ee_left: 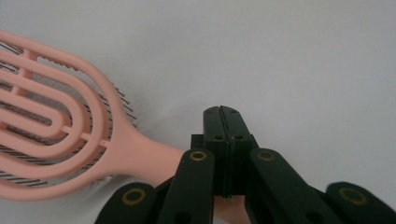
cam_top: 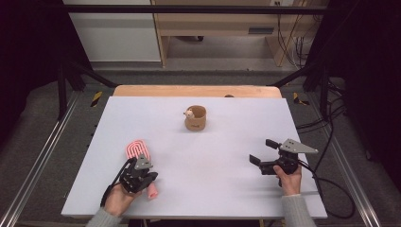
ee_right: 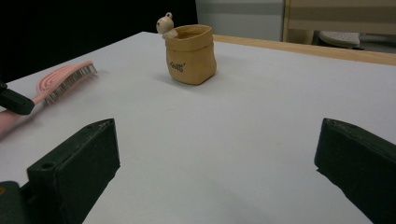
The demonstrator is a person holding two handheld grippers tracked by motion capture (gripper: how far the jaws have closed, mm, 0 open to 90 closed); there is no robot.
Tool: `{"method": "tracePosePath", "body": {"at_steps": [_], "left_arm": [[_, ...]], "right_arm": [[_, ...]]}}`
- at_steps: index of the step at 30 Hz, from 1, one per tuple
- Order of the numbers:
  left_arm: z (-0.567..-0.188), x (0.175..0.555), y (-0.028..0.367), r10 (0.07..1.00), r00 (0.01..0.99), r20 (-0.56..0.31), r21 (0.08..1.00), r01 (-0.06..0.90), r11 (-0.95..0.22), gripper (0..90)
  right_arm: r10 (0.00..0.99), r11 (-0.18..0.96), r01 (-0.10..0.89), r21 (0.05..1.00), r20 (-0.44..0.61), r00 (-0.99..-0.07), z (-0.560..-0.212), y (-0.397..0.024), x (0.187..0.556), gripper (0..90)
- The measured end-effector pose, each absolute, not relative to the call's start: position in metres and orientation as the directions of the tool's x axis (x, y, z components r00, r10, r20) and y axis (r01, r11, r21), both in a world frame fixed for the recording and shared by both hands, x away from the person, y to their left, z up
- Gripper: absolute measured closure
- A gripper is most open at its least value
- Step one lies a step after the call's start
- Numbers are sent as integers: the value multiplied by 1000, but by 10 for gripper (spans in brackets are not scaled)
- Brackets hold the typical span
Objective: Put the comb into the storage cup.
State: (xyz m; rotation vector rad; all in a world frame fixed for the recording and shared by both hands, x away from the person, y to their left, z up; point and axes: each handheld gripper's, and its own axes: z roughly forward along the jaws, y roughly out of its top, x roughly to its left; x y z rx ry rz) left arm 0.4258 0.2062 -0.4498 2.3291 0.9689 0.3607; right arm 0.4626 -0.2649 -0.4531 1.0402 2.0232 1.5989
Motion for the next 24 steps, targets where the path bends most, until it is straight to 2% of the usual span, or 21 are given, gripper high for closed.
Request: {"method": "tracePosePath", "body": {"at_steps": [24], "left_arm": [[-450, 417, 222, 723, 691, 21, 598, 570, -563, 897]], "right_arm": [[730, 90, 325, 941, 160, -665, -453, -265, 462, 4]]}}
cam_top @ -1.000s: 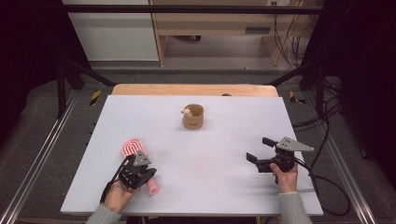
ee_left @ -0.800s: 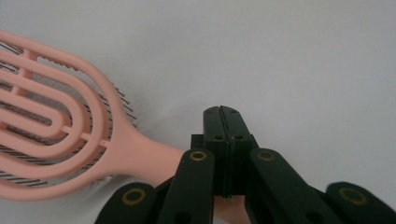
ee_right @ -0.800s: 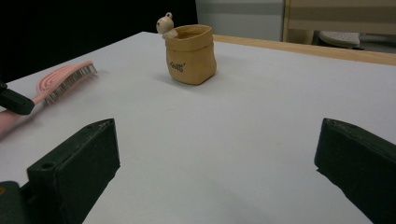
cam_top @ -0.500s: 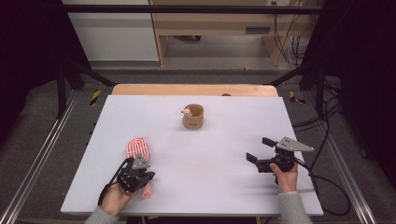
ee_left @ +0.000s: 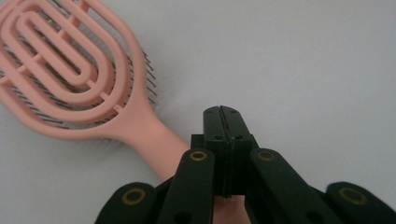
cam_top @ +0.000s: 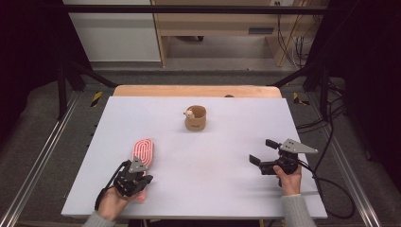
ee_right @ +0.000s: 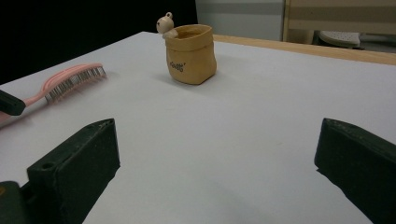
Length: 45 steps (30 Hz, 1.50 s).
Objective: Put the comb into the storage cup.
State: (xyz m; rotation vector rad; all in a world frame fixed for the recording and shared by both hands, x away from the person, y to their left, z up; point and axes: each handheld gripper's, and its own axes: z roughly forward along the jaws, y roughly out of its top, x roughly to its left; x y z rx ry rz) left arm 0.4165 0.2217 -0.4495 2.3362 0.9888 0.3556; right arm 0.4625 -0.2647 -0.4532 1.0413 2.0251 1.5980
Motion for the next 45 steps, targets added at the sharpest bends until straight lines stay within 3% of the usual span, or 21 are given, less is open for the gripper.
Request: {"method": "tracePosePath", "body": {"at_steps": [24, 34, 39, 45], "left_arm": [[-449, 414, 244, 752, 658, 26, 585, 600, -545, 897], [-440, 411, 245, 743, 669, 10, 644, 565, -517, 889], [-430, 410, 249, 770, 638, 20, 706, 536, -463, 798], [-426, 415, 254, 819, 573, -2, 734, 558, -388, 555]], "right_arm": [[730, 91, 327, 941, 161, -664, -453, -264, 463, 5], [729, 94, 326, 941, 158, -666, -454, -265, 463, 5], [728, 94, 328, 940, 159, -666, -454, -264, 463, 5], [729, 96, 327, 940, 157, -667, -454, -264, 463, 5]]}}
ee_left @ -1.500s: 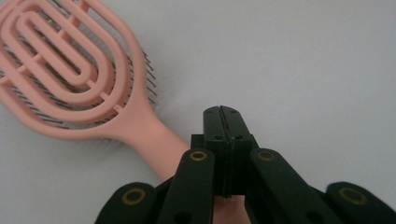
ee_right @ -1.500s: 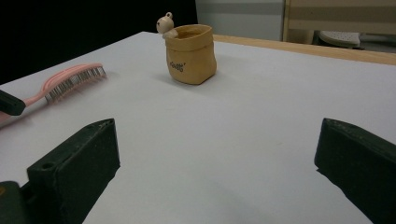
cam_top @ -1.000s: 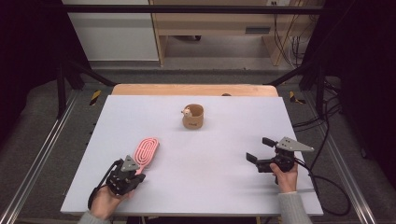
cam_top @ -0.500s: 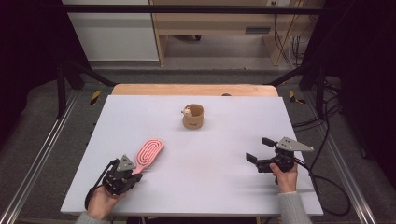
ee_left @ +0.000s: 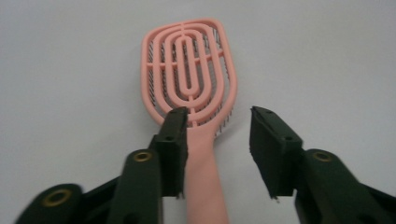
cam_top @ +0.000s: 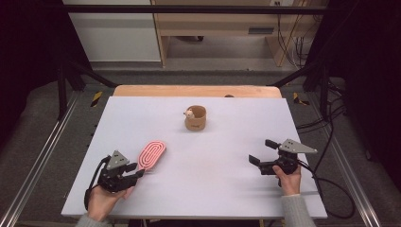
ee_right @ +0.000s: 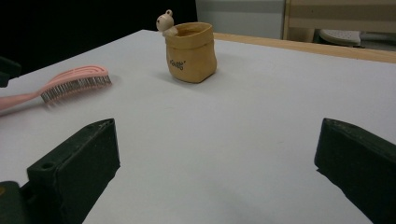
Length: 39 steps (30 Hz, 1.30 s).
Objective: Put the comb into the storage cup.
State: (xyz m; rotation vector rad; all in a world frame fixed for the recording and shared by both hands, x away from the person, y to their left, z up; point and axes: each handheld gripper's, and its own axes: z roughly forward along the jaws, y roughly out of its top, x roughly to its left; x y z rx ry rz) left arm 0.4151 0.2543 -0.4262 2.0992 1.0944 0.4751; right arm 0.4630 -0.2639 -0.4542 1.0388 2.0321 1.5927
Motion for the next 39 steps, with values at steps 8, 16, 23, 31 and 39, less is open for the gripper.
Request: {"method": "tracePosePath", "body": {"at_steps": [8, 16, 23, 31, 39], "left_arm": [[-422, 422, 258, 860, 510, -3, 738, 582, -343, 248], [-417, 429, 259, 863, 505, -32, 723, 608, -328, 48], [-419, 436, 258, 868, 496, -17, 702, 624, -343, 8], [-429, 442, 253, 864, 503, -21, 668, 650, -362, 0], [-439, 442, 253, 860, 510, -19, 659, 653, -373, 0]], "right_arm": [[729, 97, 329, 939, 158, -666, -454, -264, 463, 5], [730, 97, 328, 940, 157, -666, -454, -264, 463, 4], [730, 99, 329, 939, 156, -666, -454, -264, 463, 4], [730, 98, 328, 939, 156, -665, -454, -264, 463, 5], [730, 96, 327, 940, 157, -665, -454, -264, 463, 5]]}}
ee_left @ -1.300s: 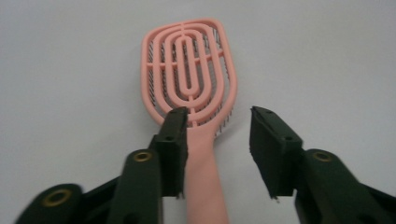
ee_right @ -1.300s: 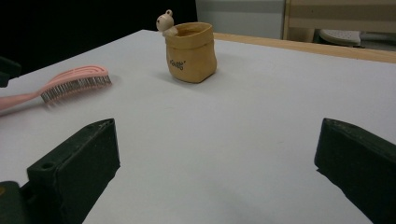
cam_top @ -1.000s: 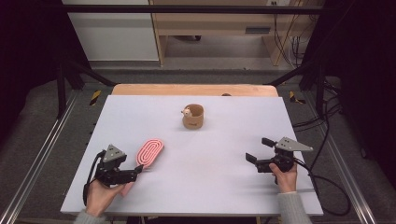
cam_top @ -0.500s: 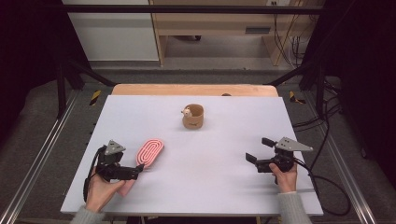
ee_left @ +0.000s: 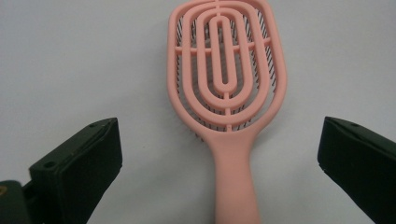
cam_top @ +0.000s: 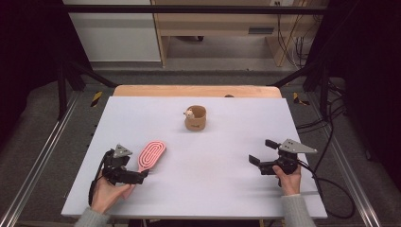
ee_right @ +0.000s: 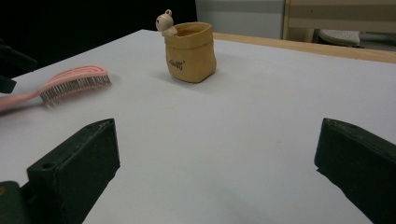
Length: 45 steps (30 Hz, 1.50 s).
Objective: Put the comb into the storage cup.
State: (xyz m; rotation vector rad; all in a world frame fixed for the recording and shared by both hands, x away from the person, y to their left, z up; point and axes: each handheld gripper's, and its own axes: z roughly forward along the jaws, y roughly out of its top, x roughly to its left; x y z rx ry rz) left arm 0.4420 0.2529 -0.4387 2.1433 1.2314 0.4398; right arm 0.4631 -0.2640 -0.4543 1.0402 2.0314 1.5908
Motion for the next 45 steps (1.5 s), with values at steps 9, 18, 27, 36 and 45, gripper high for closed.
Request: {"method": "tracePosePath", "body": {"at_steps": [9, 18, 27, 36, 45], "left_arm": [[-445, 442, 253, 863, 506, -3, 635, 668, -389, 0], [-453, 441, 250, 861, 508, 1, 610, 682, -403, 28], [-455, 440, 248, 858, 514, 2, 599, 687, -412, 169], [-456, 440, 246, 848, 529, 0, 586, 687, -429, 360], [-456, 440, 245, 845, 535, -8, 578, 691, -433, 485]], "right_arm": [[730, 97, 328, 940, 157, -665, -454, -264, 463, 5], [729, 96, 329, 940, 158, -666, -454, -264, 463, 5], [730, 98, 330, 939, 157, -665, -454, -264, 463, 5], [730, 99, 330, 939, 156, -665, -455, -264, 463, 5], [730, 99, 331, 938, 157, -665, -455, -264, 463, 4]]}}
